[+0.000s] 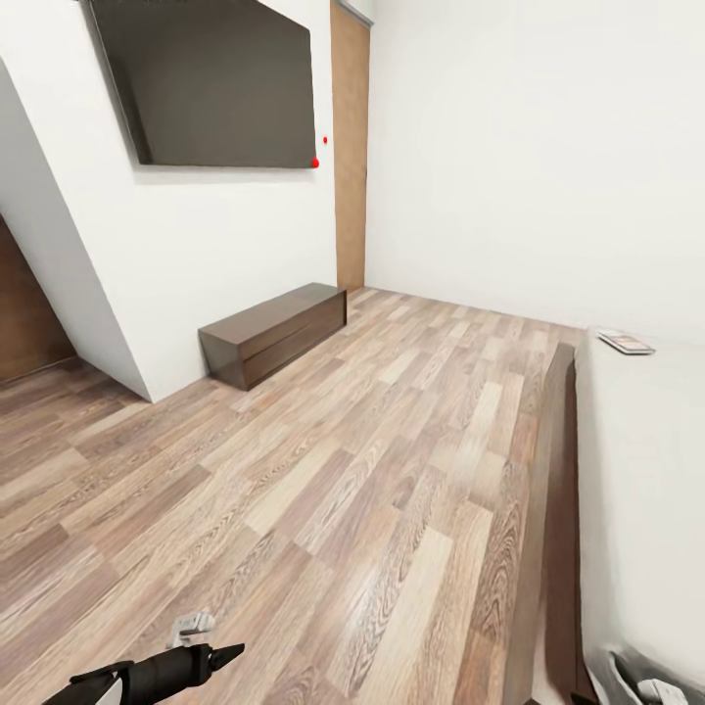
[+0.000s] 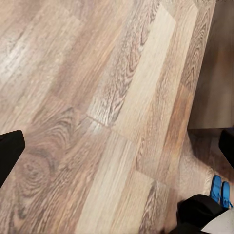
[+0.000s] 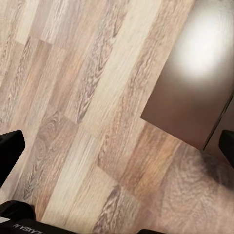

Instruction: In the bedroom, move the book from the bed onto either nightstand, and place the two sandals side by side next to the bed.

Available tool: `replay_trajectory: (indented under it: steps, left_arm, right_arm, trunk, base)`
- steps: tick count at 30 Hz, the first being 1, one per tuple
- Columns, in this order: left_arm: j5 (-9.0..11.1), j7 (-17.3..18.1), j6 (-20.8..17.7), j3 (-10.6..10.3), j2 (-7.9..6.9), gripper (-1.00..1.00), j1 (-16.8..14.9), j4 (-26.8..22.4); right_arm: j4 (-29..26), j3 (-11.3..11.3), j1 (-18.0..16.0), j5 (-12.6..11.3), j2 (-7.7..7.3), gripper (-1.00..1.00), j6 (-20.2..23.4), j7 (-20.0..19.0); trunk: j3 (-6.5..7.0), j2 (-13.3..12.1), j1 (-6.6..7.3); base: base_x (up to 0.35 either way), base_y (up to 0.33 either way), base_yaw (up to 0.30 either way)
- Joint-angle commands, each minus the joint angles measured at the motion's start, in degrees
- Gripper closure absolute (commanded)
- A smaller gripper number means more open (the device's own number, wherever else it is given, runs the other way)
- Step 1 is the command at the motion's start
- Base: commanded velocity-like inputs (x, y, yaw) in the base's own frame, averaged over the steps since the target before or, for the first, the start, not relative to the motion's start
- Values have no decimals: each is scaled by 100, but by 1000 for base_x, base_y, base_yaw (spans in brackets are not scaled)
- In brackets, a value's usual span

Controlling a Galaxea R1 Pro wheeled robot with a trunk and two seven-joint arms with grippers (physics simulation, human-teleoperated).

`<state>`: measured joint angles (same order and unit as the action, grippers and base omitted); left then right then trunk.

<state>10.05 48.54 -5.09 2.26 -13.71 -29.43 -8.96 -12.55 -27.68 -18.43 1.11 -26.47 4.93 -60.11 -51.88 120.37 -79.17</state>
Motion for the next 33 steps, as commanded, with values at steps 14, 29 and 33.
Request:
replay_trajectory:
  steps: [14, 29, 33]
  left_arm:
    - [23, 24, -54, 27, 0, -100, -2, -1]
    - [23, 24, -54, 26, 0, -100, -2, -1]
    - [23, 24, -54, 28, 0, -100, -2, -1]
  right_arm:
    - [-2, -36, -3, 12, 1, -100, 52, -27]
    - [-2, -36, -3, 12, 1, -100, 52, -27]
    - [-2, -36, -3, 12, 1, -100, 52, -27]
  trunk:
    - [247, -561, 309]
    - [516, -1162, 638]
    - [588, -1323, 726]
  base:
    - [0, 0, 0]
    - [0, 0, 0]
    - [0, 0, 0]
